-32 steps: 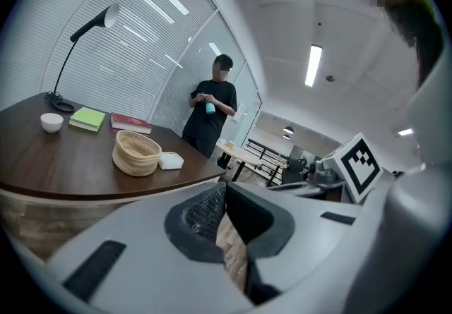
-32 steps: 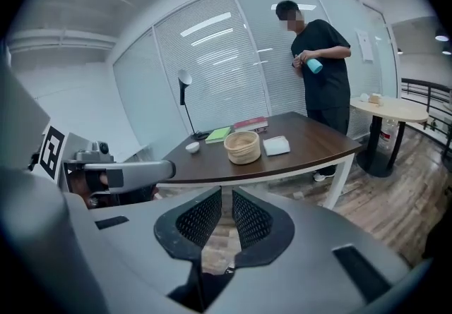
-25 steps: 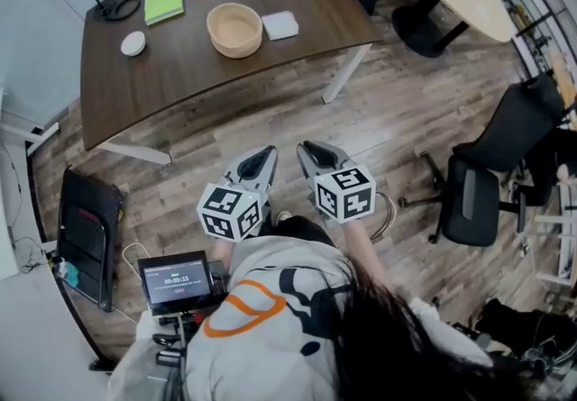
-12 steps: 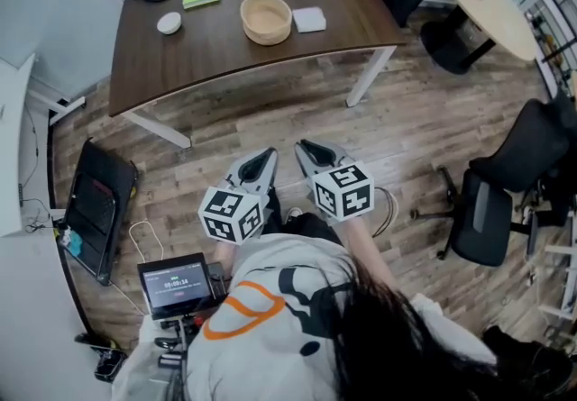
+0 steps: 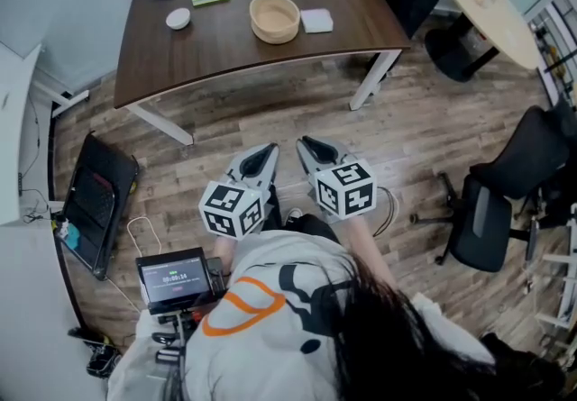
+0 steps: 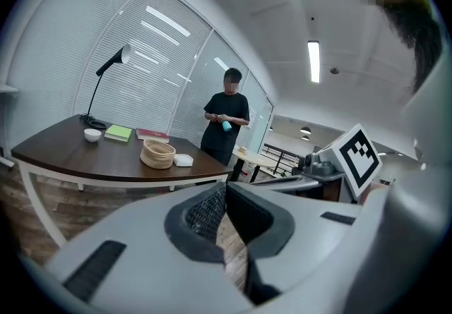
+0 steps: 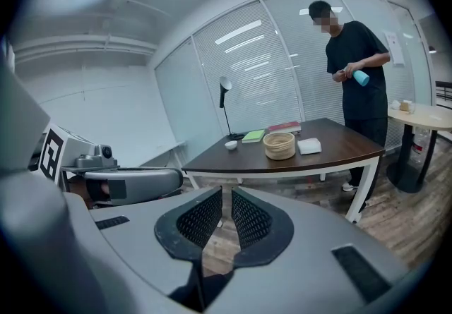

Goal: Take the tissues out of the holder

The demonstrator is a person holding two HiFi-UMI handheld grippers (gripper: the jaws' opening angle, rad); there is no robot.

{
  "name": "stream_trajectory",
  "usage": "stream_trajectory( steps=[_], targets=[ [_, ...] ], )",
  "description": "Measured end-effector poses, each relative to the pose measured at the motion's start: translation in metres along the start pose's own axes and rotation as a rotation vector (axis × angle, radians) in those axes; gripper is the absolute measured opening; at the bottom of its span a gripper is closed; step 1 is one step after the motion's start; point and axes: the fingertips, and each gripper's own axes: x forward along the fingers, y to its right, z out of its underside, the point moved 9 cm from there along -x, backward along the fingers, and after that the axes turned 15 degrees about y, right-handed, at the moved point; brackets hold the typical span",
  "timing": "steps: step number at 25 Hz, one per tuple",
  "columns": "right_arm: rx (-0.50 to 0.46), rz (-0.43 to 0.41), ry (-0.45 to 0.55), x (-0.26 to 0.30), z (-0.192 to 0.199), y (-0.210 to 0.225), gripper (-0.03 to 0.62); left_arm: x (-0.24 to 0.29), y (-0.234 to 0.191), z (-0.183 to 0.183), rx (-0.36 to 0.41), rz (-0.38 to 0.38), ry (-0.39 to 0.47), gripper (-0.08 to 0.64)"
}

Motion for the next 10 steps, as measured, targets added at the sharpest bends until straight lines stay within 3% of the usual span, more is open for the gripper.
stream_trajectory(
  steps=[10],
  targets=[
    [0.005,0.014,-0.008,0.017,0.000,0.021,0.052,0.026,-0.014,0.006,-0.004,0.010,-0.013,0.000]
  ],
)
